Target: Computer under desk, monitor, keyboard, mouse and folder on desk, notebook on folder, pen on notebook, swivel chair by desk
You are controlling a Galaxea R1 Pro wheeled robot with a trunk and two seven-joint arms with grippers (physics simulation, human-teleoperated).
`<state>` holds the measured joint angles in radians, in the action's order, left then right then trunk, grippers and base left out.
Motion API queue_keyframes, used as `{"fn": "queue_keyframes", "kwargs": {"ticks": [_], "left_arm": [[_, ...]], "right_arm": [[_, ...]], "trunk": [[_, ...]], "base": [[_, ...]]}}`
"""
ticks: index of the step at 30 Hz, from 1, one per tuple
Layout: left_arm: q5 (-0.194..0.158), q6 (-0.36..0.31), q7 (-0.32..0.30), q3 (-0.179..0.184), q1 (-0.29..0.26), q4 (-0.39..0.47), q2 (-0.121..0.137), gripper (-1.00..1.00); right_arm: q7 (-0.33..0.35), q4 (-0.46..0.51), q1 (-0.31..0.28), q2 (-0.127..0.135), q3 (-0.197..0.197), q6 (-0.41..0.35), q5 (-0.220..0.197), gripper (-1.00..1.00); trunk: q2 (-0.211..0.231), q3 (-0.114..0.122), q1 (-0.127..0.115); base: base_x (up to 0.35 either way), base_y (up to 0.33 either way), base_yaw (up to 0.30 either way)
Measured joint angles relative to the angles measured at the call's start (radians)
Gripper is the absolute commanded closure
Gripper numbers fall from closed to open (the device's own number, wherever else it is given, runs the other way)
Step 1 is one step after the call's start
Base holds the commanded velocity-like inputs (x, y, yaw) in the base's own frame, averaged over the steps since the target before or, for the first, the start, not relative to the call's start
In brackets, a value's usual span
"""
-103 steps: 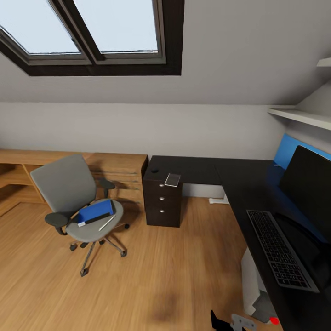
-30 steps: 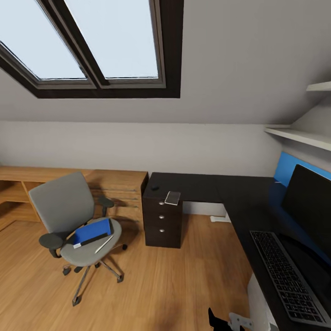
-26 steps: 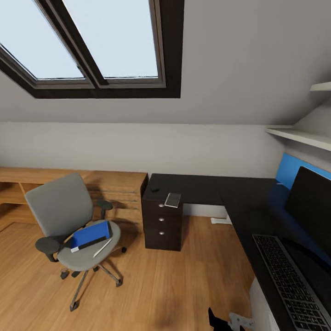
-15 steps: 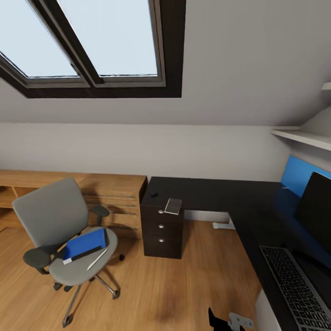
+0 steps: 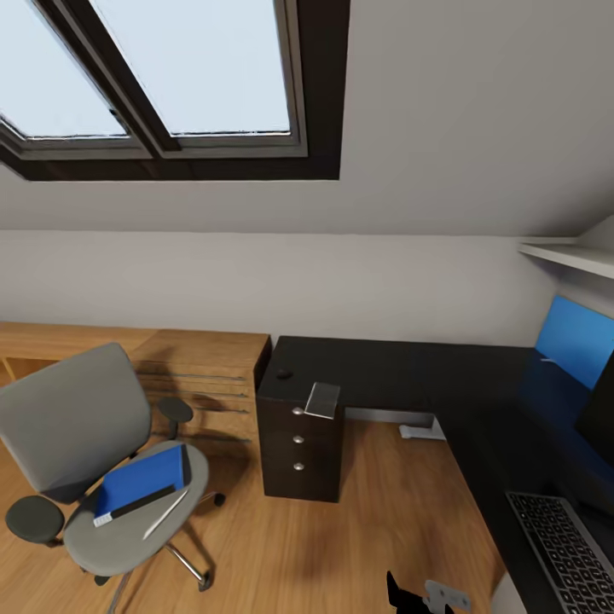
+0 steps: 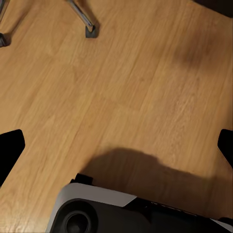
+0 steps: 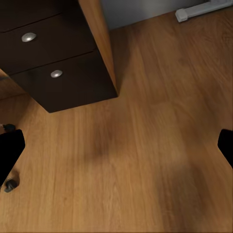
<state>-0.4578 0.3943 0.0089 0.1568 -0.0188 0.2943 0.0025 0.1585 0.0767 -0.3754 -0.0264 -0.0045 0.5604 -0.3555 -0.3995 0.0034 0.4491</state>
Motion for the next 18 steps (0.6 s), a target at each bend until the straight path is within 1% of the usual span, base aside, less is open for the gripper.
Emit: {"fn": "queue_keyframes", "kwargs": {"ticks": [14, 18], "left_arm": [[0.000, 0.000, -0.001, 0.001, 0.001, 0.000, 0.000, -1.00], [0.000, 0.000, 0.000, 0.001, 0.000, 0.000, 0.000, -1.00]], "right_arm": [[0.000, 0.002, 0.000, -0.002, 0.001, 0.005, -0.001, -1.00], [0.000, 0.003, 0.000, -0.003, 0.001, 0.006, 0.000, -1.00]], "trunk": [[0.000, 0.000, 0.000], [0.000, 0.000, 0.000]], "base": [[0.334, 0.000, 0.000], [0.263, 0.000, 0.057]]}}
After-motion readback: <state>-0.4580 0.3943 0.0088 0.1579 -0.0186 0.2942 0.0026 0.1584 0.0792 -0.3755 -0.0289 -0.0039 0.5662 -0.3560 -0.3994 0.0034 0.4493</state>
